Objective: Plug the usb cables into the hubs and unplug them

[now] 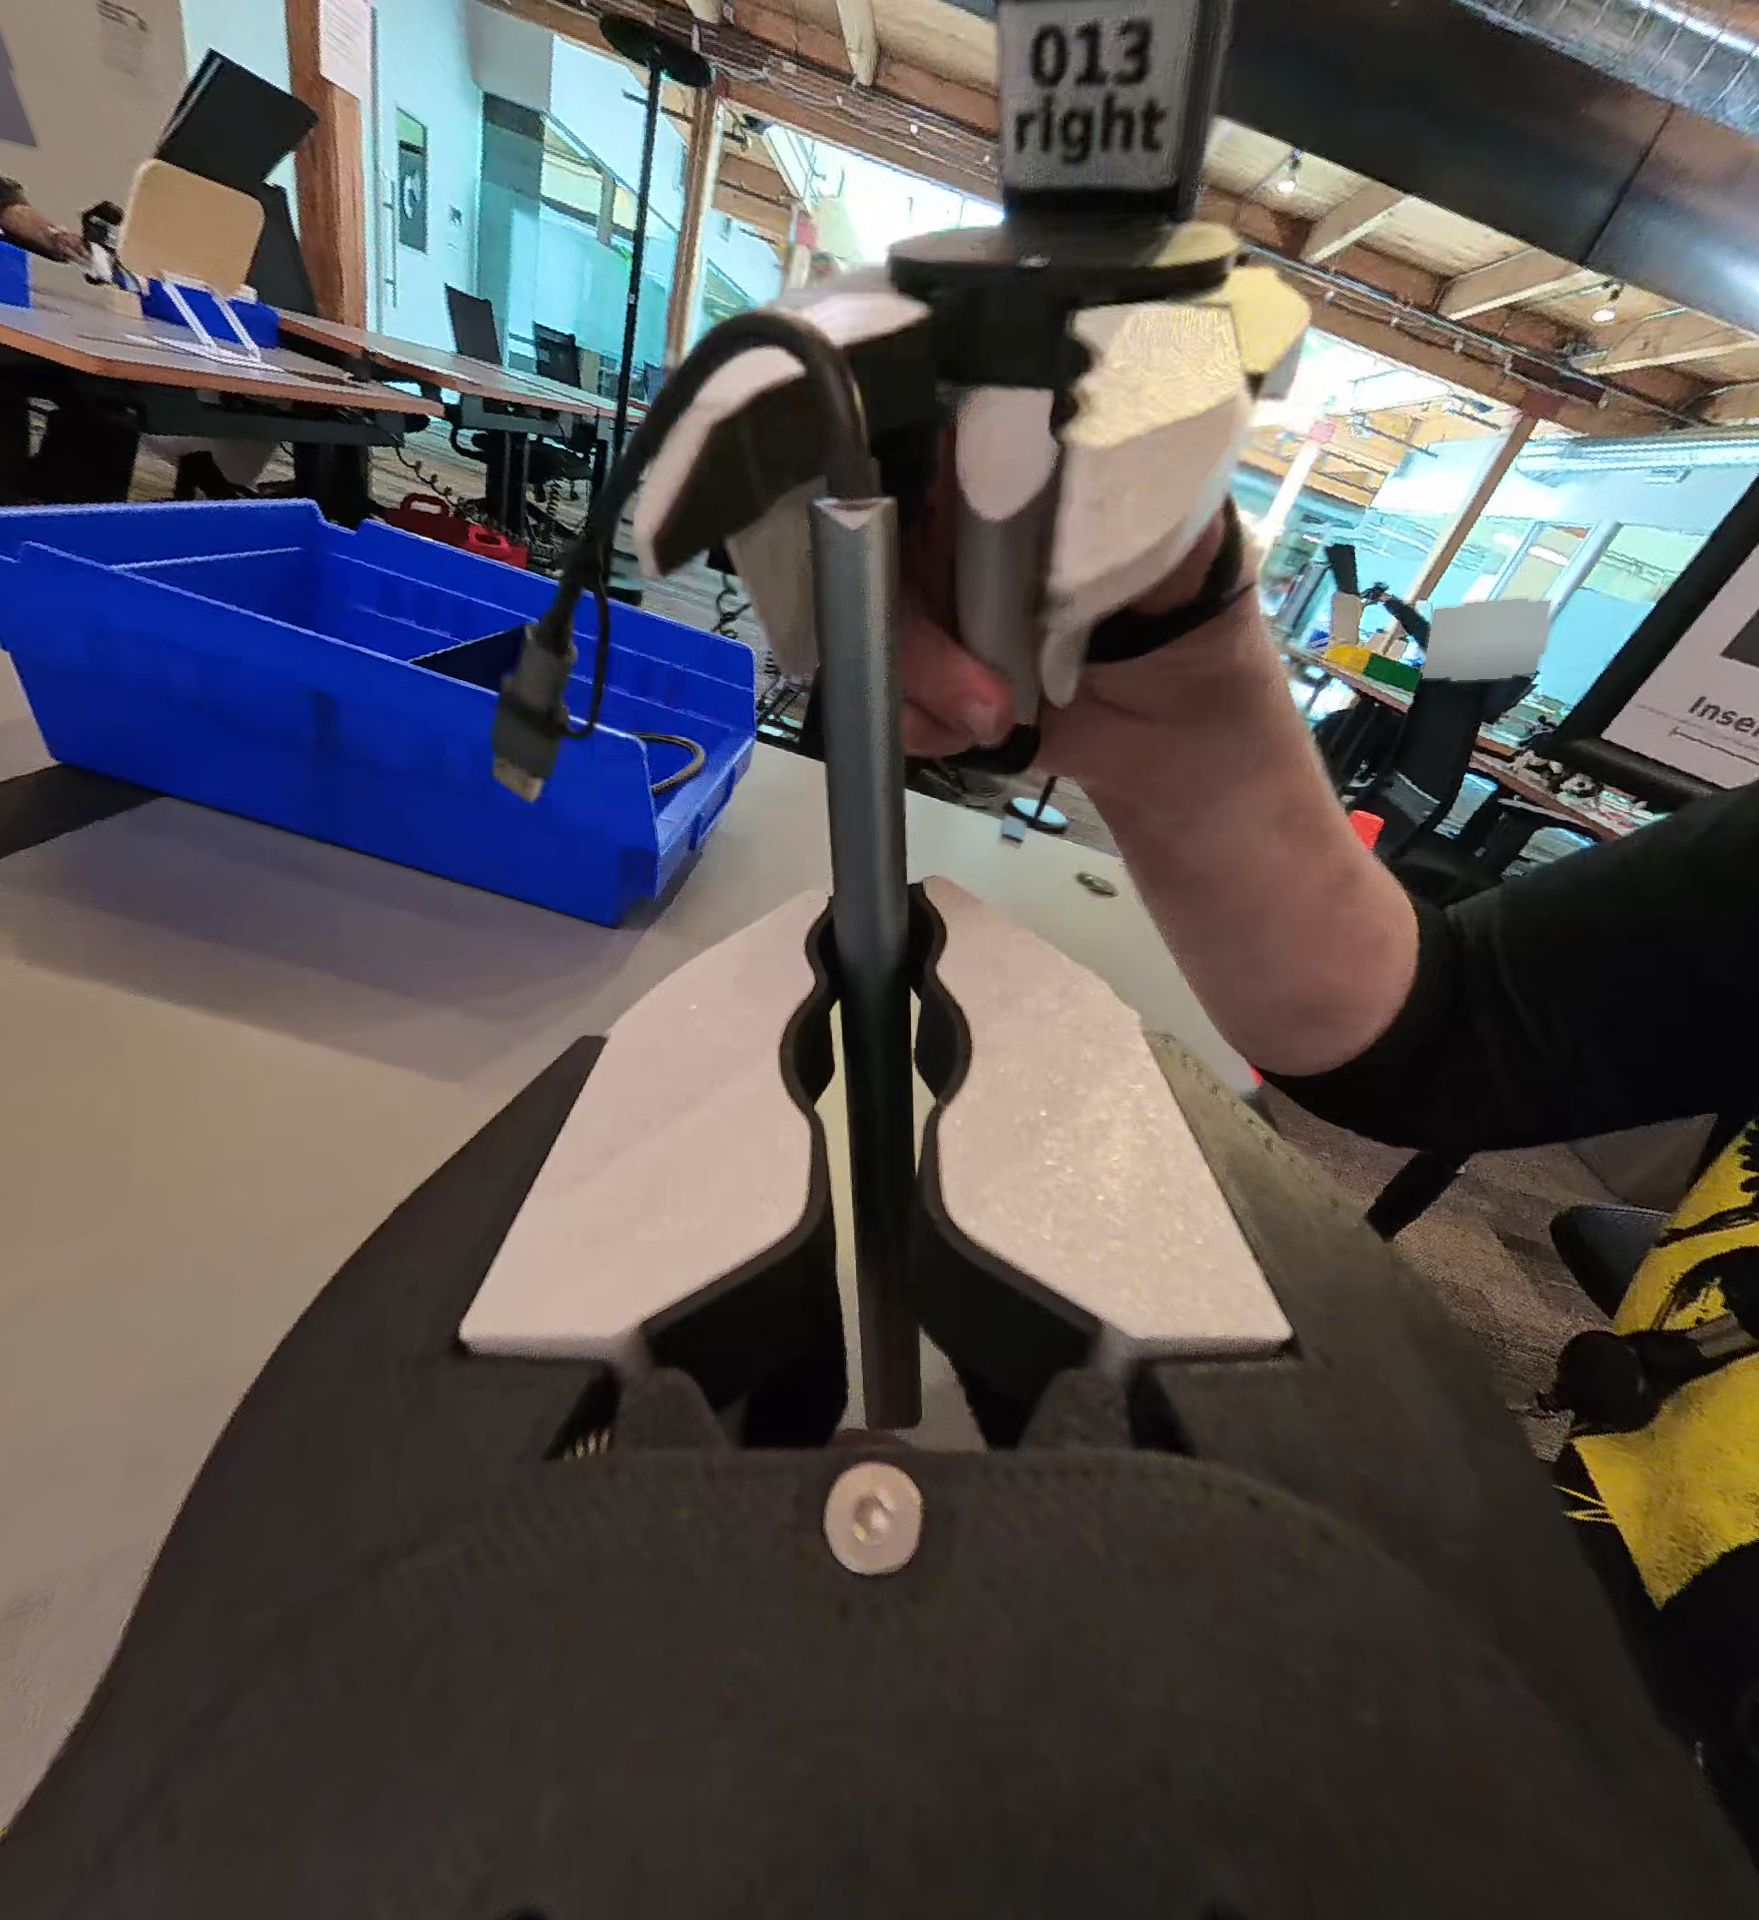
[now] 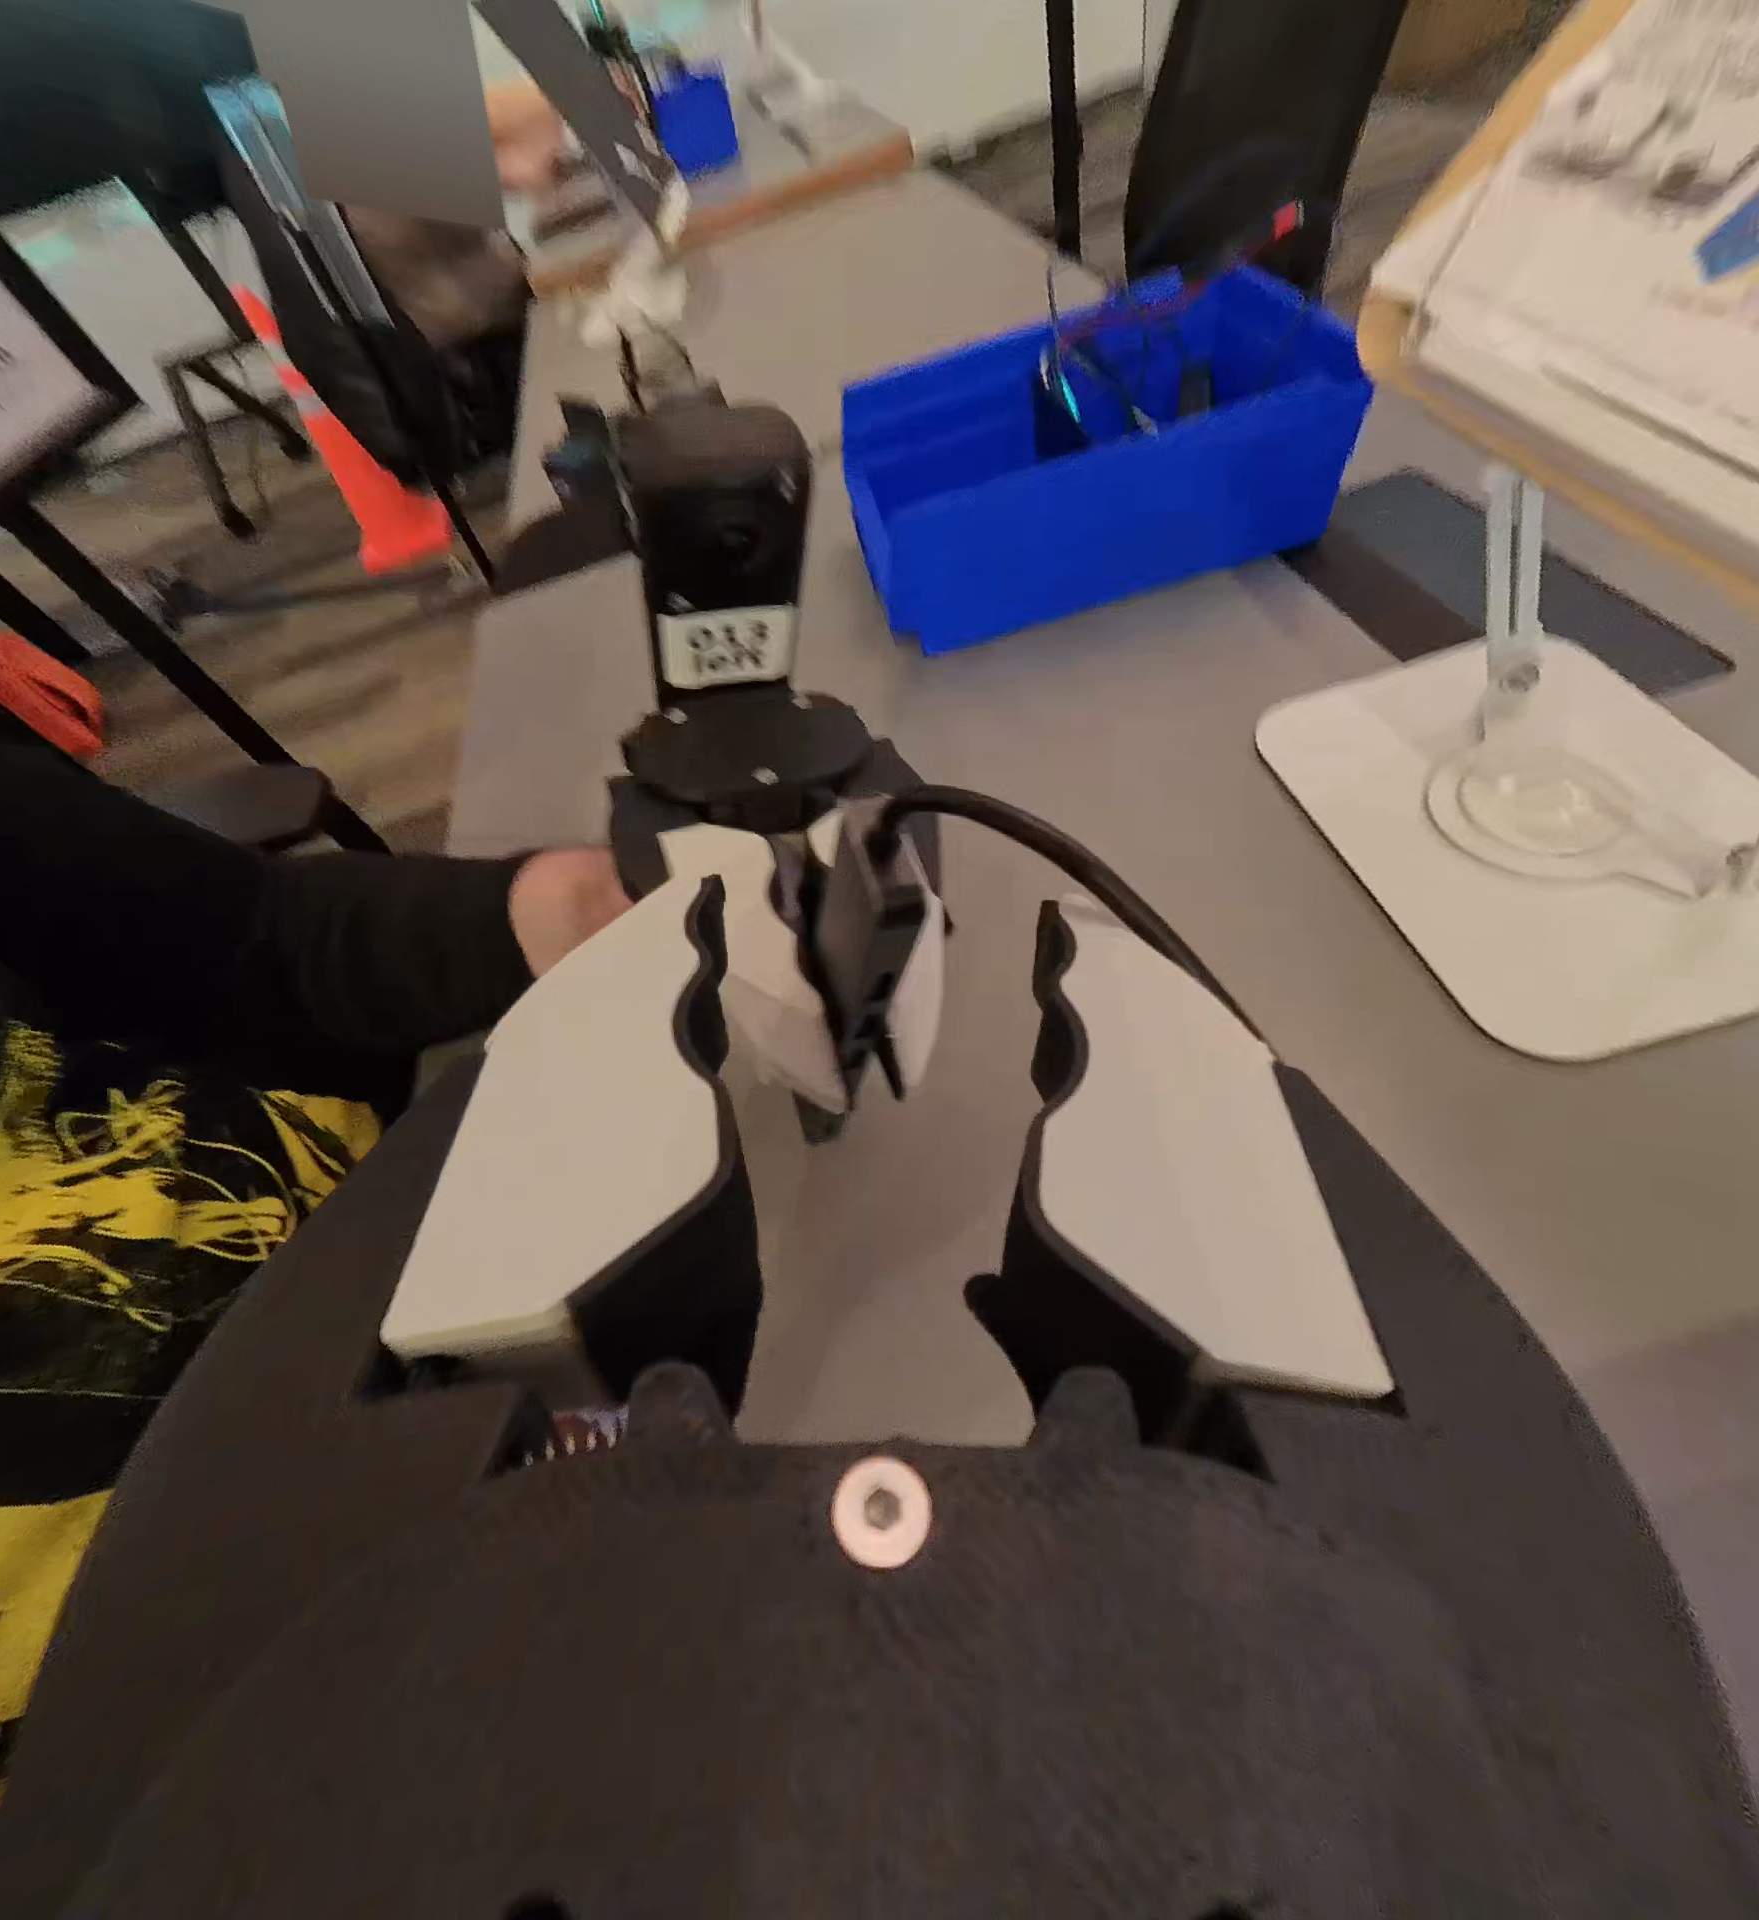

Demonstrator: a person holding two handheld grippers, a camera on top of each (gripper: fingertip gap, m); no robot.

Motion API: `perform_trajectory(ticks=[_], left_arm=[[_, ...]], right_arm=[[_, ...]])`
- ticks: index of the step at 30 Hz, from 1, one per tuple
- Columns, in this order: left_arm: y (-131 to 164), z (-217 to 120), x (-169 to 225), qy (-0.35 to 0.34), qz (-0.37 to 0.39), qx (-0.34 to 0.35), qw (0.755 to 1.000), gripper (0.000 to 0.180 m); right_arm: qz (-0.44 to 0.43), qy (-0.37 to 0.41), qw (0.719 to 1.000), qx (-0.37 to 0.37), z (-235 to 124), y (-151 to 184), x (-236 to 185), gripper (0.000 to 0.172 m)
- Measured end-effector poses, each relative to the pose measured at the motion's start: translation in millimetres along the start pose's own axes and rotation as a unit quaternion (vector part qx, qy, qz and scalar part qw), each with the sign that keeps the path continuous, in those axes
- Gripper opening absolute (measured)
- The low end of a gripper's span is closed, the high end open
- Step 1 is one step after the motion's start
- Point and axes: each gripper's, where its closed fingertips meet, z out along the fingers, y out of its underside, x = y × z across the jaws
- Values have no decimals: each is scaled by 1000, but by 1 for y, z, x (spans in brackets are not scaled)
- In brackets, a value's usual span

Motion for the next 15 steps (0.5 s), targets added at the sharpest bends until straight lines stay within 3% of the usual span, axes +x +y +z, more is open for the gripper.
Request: perform_trajectory(ticks=[4, 8, 11, 15], left_arm=[[-6, -8, -6, -17, 0, 14, 1000, 11], [-5, -6, -2, -6, 2, 11, 1000, 11], [-3, 0, 3, 2, 5, 8, 1000, 11], [0, 5, 8, 14, 7, 2, 1000, 11]], right_arm=[[-47, 11, 998, 29, -26, -22, -8, 42], [-69, 74, 994, 40, -49, -36, 9, 67], [-15, 9, 999, -31, -23, -8, 8, 79], [3, -81, 994, -70, 16, 18, -12, 50]])
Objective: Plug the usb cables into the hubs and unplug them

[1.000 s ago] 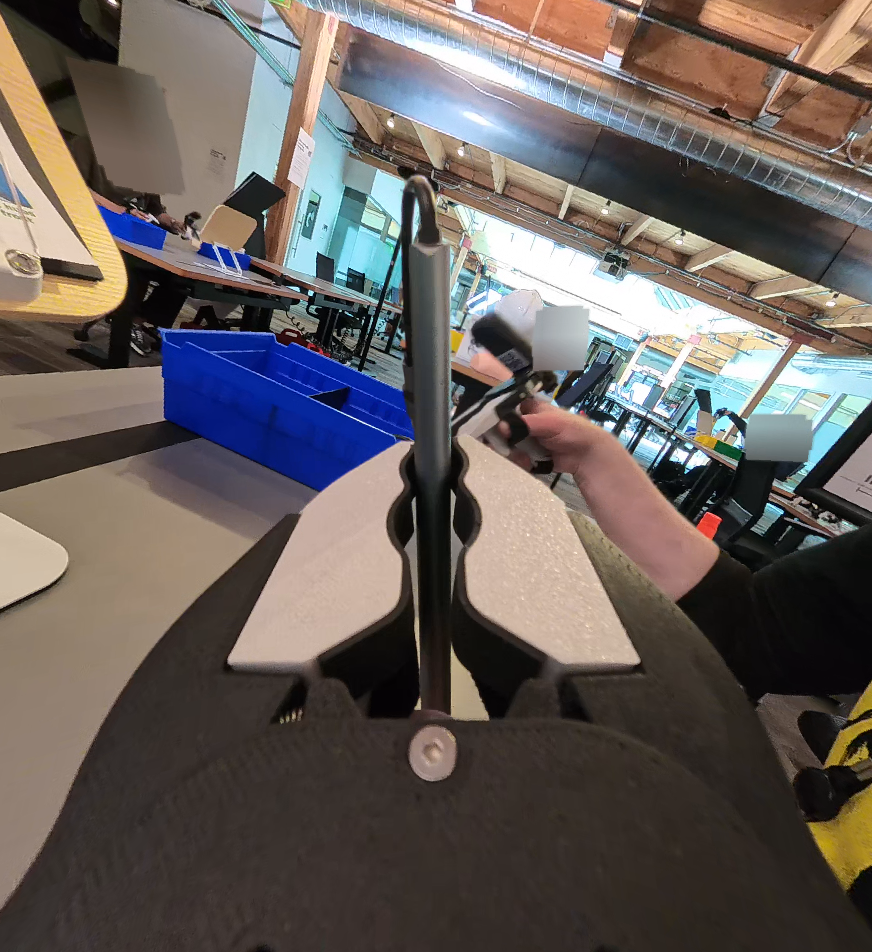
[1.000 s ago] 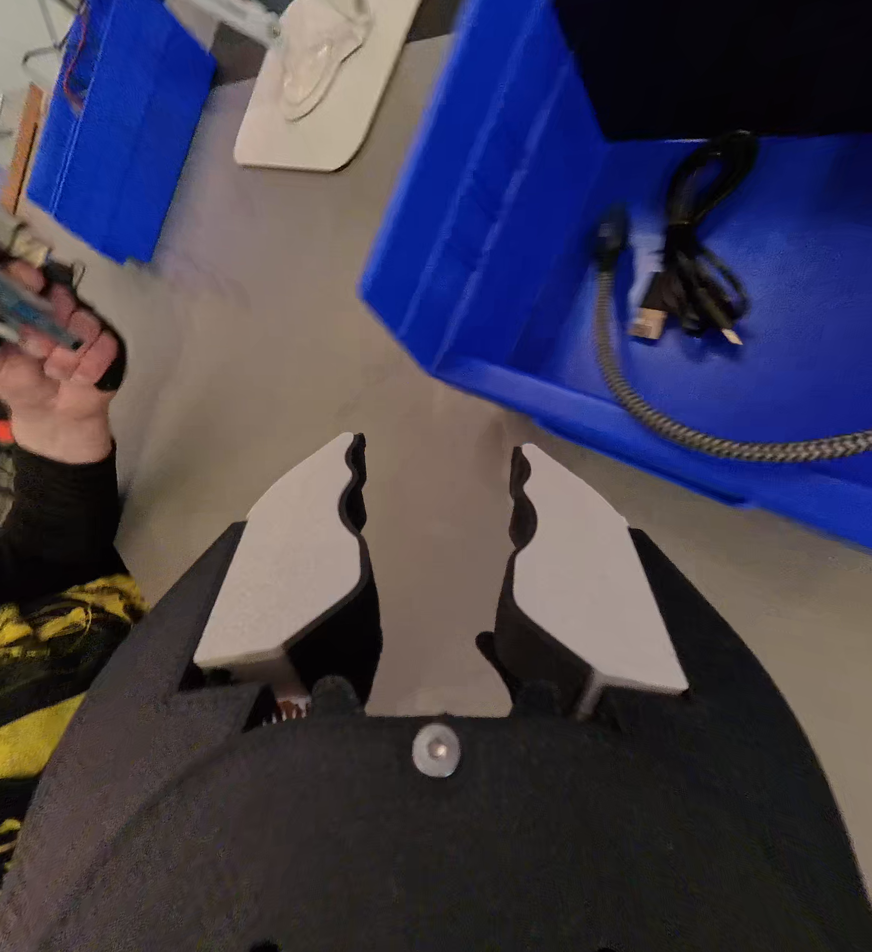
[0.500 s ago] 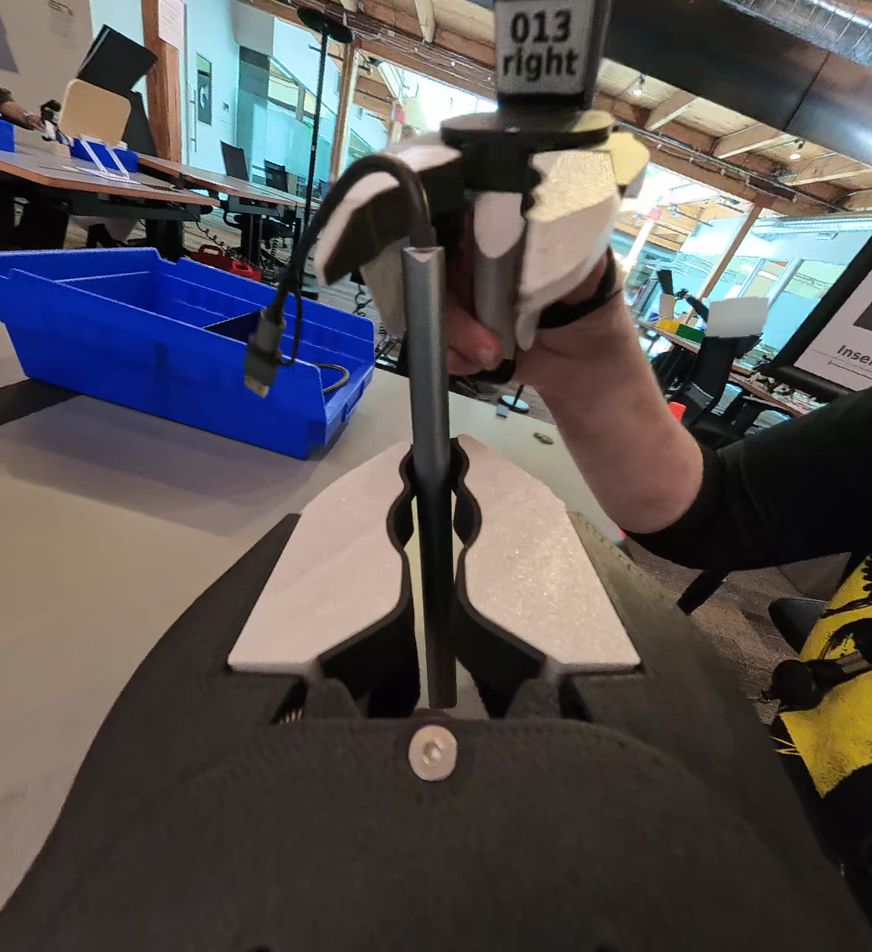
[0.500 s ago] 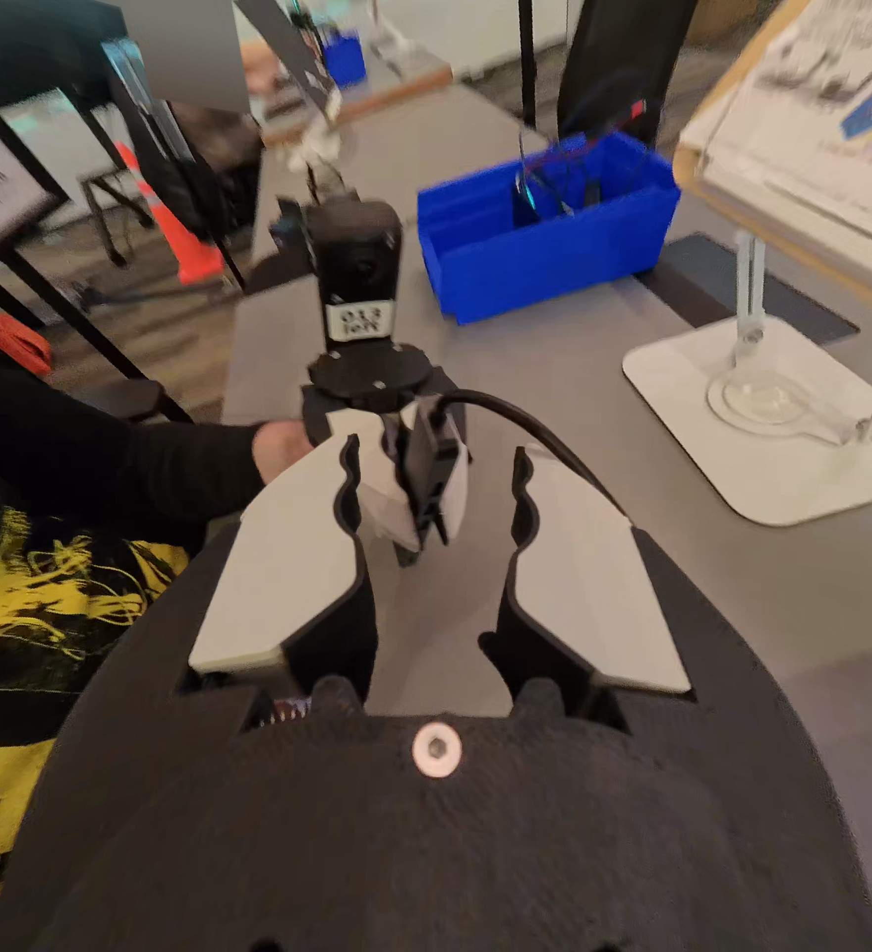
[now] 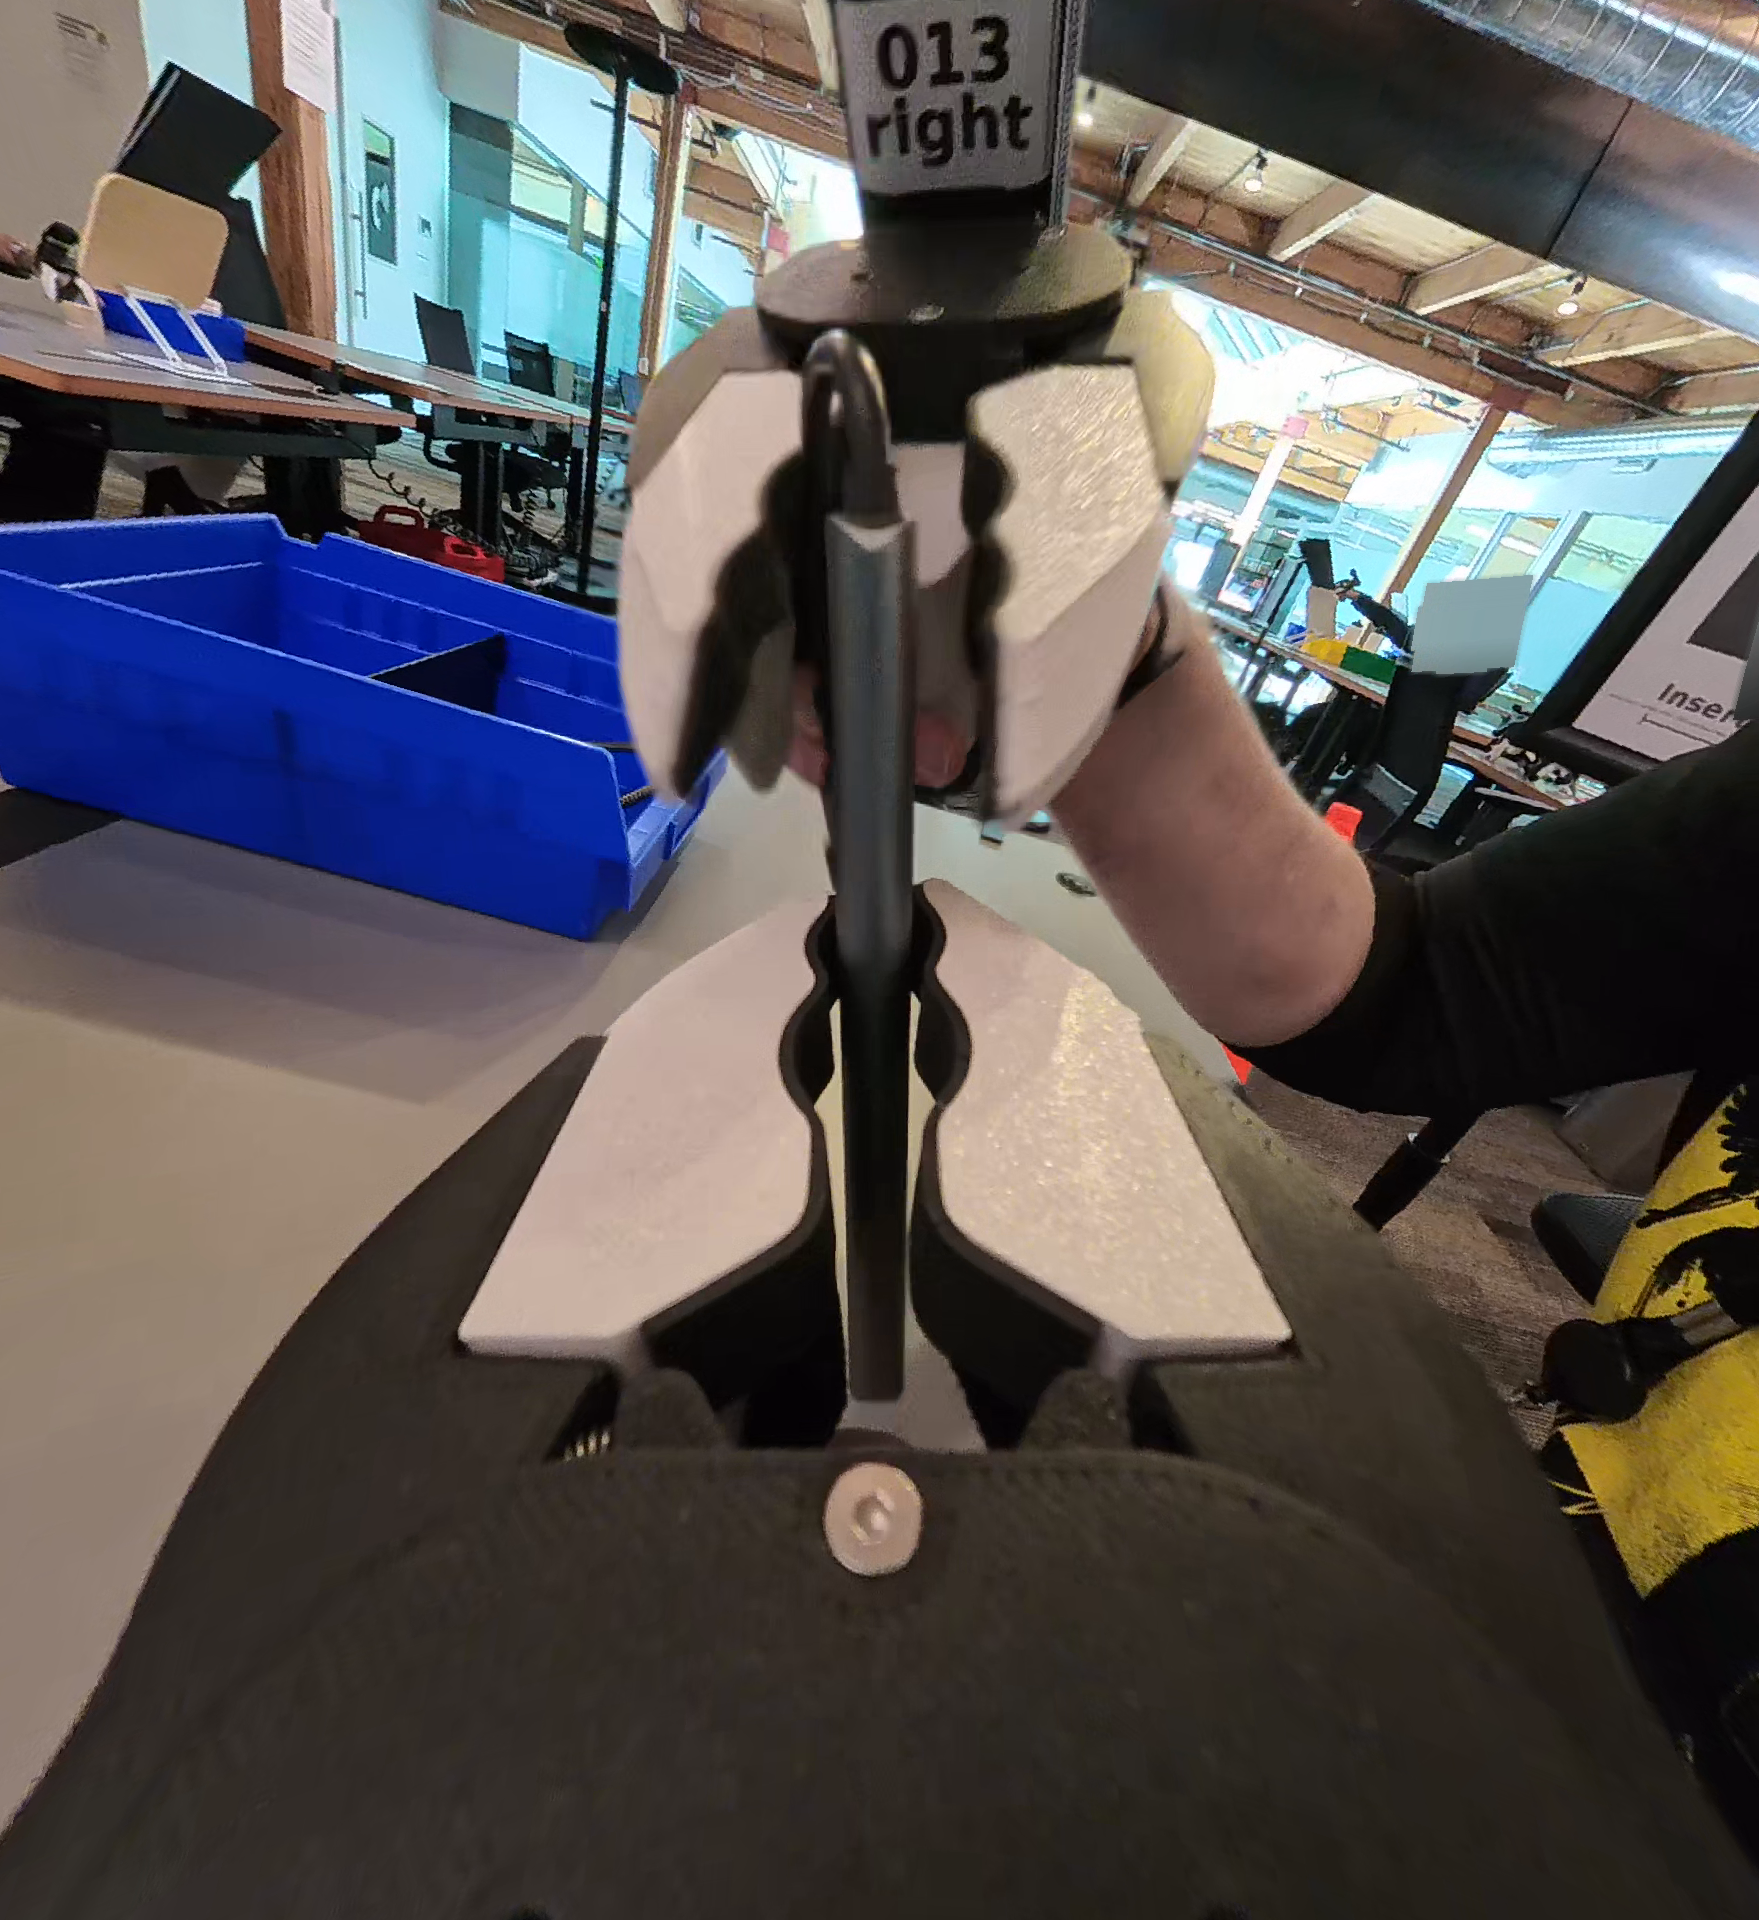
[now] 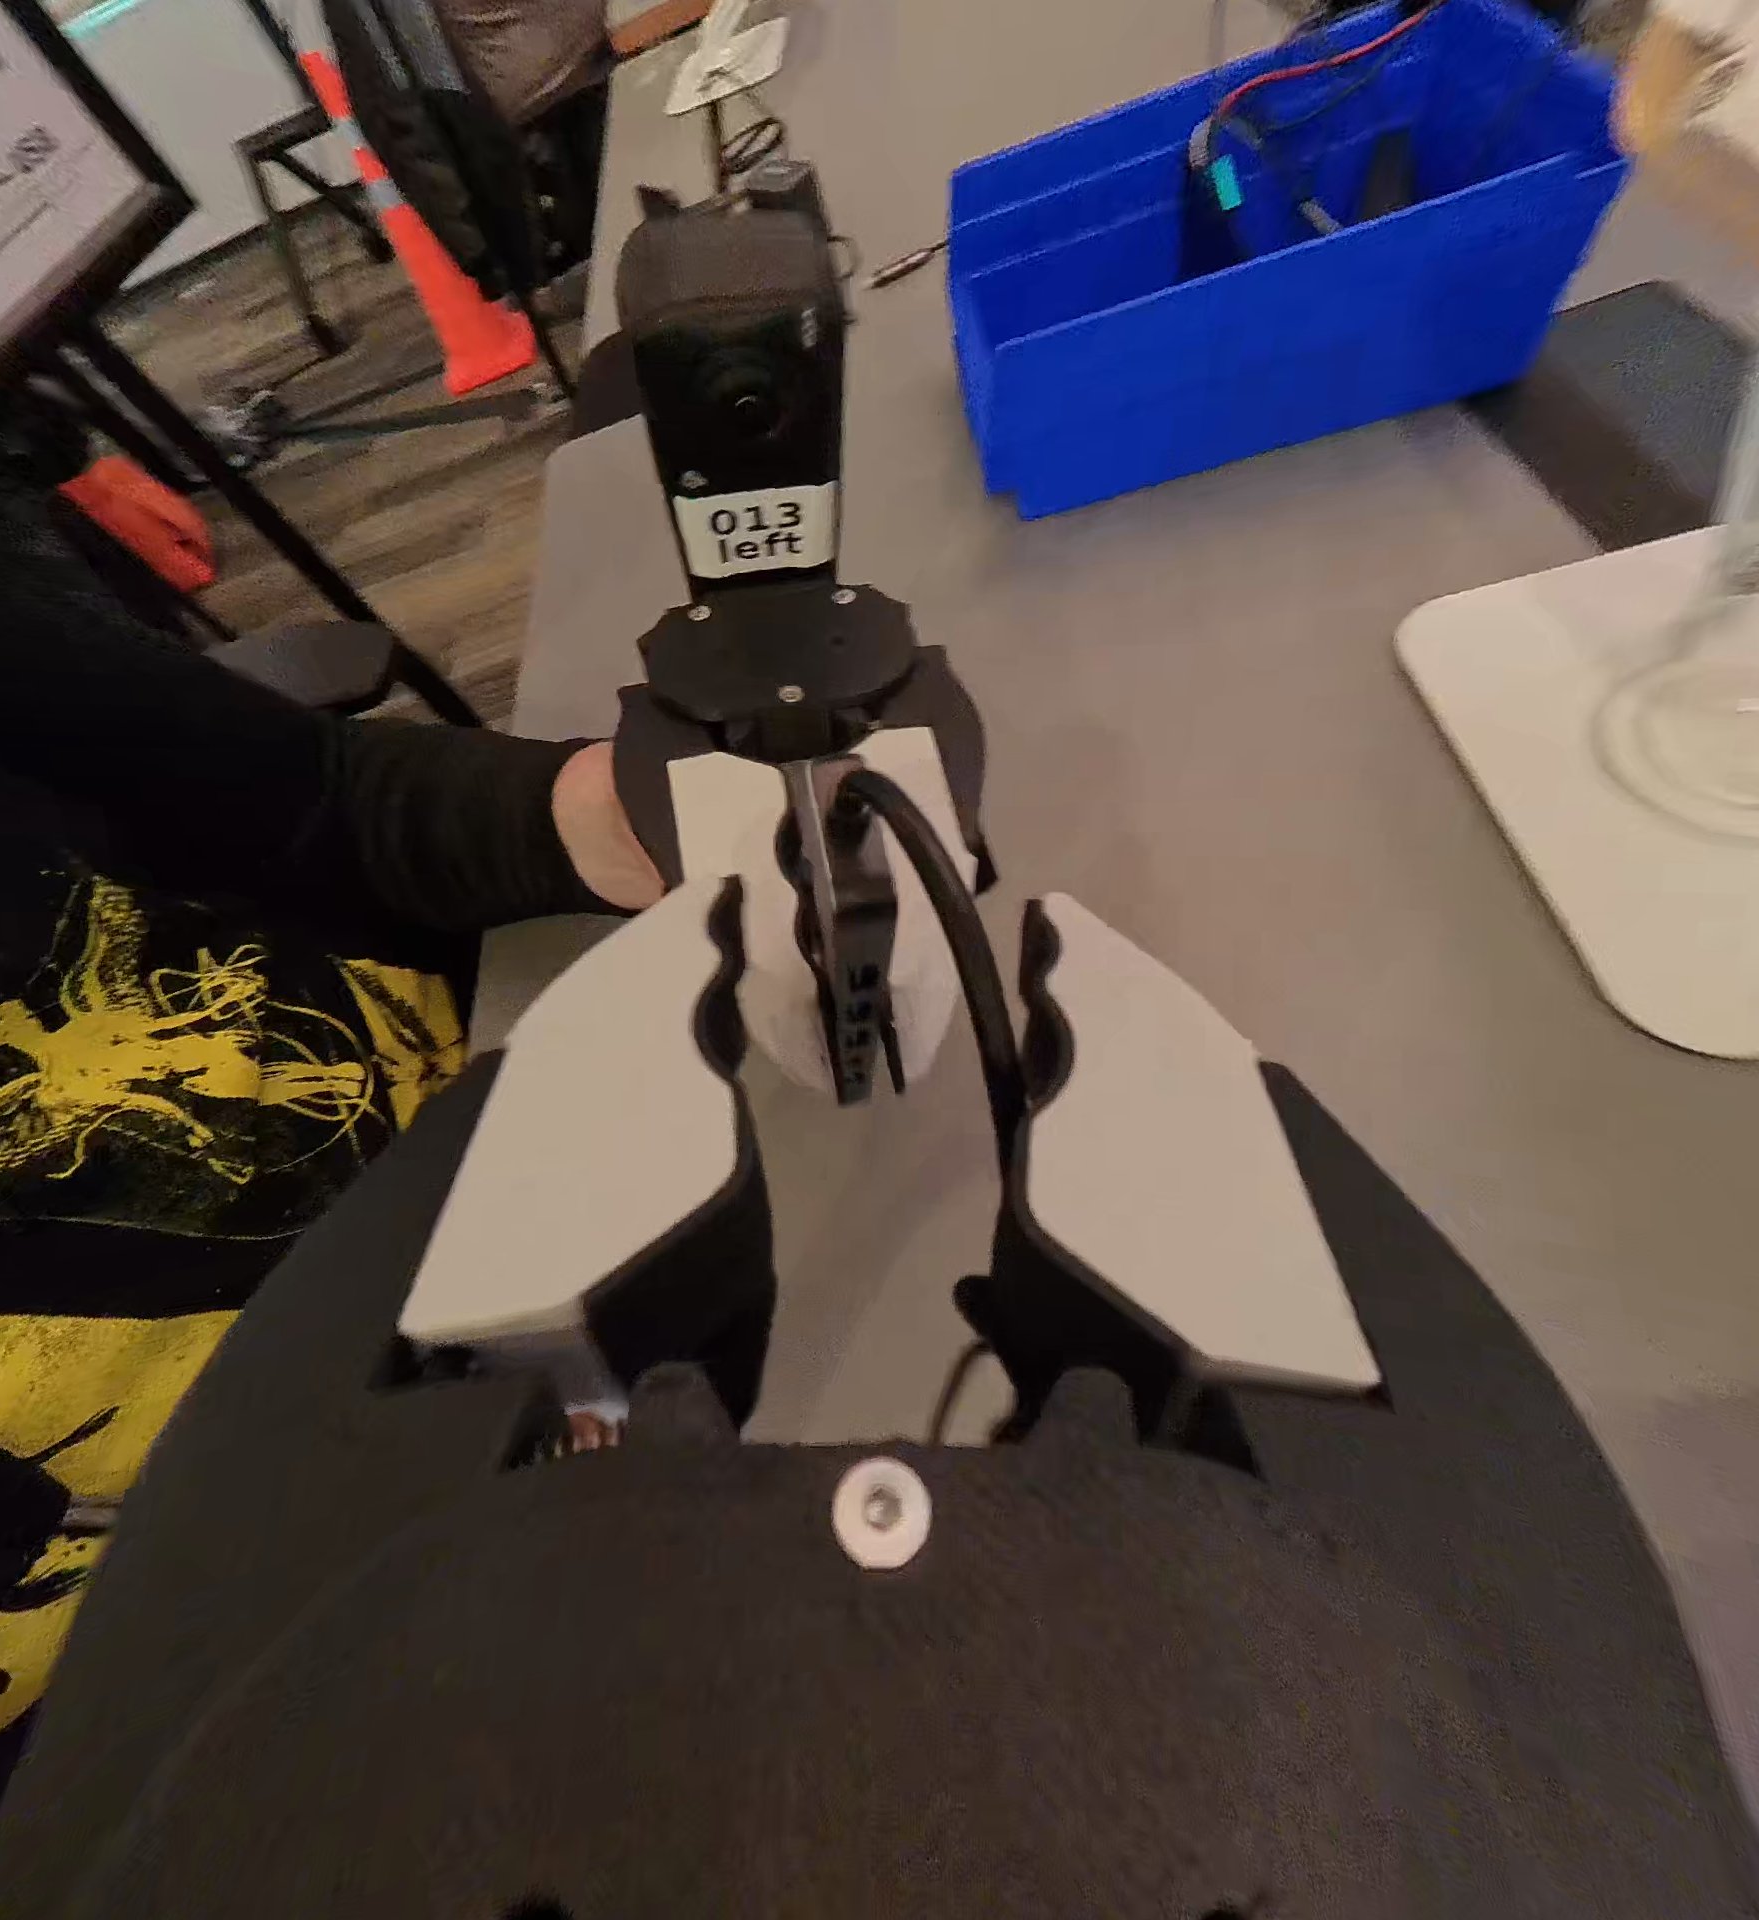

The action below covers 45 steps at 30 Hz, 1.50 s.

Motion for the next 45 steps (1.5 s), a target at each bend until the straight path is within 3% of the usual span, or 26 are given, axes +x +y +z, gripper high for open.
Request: perform_trajectory(ticks=[2, 3, 9, 10, 12, 14, 16, 21, 27, 32, 34, 38, 41, 45], left_arm=[[0, 0, 0, 3, -2, 4, 1000, 11], [-2, -1, 1, 10, -6, 11, 1000, 11], [-14, -6, -2, 2, -13, 44, 999, 17], [-16, -10, -8, -19, -12, 54, 998, 32], [-28, -23, -21, -52, -18, 100, 994, 35], [-35, -36, -32, -70, -36, 138, 987, 30], [-29, -36, -37, -69, -51, 129, 988, 28], [-14, -29, -47, -82, -68, 106, 989, 24], [-9, -33, -58, -91, -92, 110, 985, 24], [-4, -32, -62, -90, -100, 104, 985, 24], [-3, -32, -62, -90, -101, 103, 985, 24], [-2, -32, -62, -88, -103, 102, 986, 23], [-4, -33, -62, -88, -101, 103, 986, 23], [-4, -34, -63, -100, -91, 95, 986, 24]], right_arm=[[-3, -26, 1000, 11, 9, -1, -6, 17], [-5, -33, 999, 22, 11, -3, -7, 11], [-12, -38, 996, 82, 1, -16, -5, 10], [-13, -26, 995, 99, -9, -22, -1, 10], [-15, 23, 989, 143, -43, -40, 17, 10], [-5, 94, 979, 183, -92, -54, 49, 10], [8, 188, 963, 194, -143, -57, 96, 10], [79, 361, 919, 135, -235, -18, 226, 10], [226, 398, 880, 124, -257, 40, 327, 11], [321, 410, 827, 211, -263, 73, 377, 11], [339, 421, 812, 219, -263, 86, 389, 18], [330, 467, 794, 209, -273, 98, 397, 64], [319, 469, 792, 225, -286, 91, 384, 65], [284, 447, 810, 250, -293, 64, 335, 63]])
